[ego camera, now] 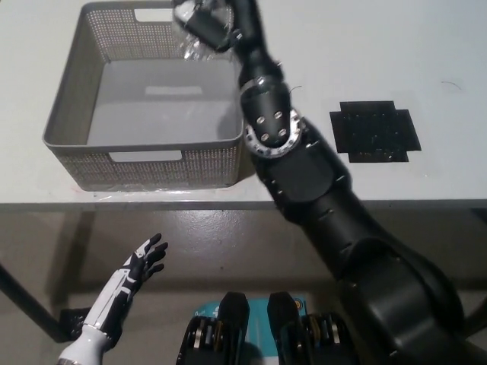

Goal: Use the right hand to pick up a water botttle and place it into a container on the left side

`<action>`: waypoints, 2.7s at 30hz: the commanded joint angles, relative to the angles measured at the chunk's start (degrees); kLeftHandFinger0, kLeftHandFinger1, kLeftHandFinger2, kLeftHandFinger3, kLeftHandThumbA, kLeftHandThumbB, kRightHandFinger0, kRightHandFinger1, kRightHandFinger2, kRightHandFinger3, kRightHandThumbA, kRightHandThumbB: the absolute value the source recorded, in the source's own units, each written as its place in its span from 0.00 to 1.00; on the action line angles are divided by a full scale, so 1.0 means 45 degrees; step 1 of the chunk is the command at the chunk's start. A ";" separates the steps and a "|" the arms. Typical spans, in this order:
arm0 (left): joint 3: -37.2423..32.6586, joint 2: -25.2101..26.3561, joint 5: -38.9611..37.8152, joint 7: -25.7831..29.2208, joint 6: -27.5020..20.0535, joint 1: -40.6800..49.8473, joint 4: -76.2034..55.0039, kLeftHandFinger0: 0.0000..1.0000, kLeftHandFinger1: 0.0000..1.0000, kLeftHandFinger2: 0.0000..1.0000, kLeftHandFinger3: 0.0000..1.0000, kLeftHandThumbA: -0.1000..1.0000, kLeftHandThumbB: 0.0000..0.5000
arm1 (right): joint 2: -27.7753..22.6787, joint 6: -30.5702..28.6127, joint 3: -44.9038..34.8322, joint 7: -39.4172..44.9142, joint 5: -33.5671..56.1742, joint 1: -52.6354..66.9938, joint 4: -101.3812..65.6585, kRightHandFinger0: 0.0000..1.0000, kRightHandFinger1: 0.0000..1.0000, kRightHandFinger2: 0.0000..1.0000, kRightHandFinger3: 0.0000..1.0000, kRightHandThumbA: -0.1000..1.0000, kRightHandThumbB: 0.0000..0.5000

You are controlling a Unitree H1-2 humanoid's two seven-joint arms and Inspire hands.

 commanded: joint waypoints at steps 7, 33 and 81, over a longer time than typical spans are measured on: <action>-0.0017 0.0203 -0.0106 -0.0379 -0.0359 -0.0358 -0.0511 1.00 1.00 1.00 1.00 1.00 0.39 | 0.0506 -0.0503 0.0998 0.0183 -0.0967 -0.1684 0.3125 0.00 0.25 0.72 0.75 0.00 0.15; -0.0362 0.0422 0.0200 -0.0822 -0.0081 -0.0846 -0.0593 1.00 1.00 1.00 1.00 1.00 0.36 | -0.0577 -0.0420 0.1872 0.2999 -0.1513 -0.1836 0.3763 1.00 1.00 1.00 1.00 1.00 1.00; 0.0133 -0.0066 0.0388 -0.0133 -0.0449 -0.0130 -0.0243 1.00 1.00 1.00 1.00 1.00 0.40 | -0.4403 -0.0990 -0.0141 0.5988 0.3185 1.4731 -1.2335 1.00 1.00 1.00 1.00 1.00 0.84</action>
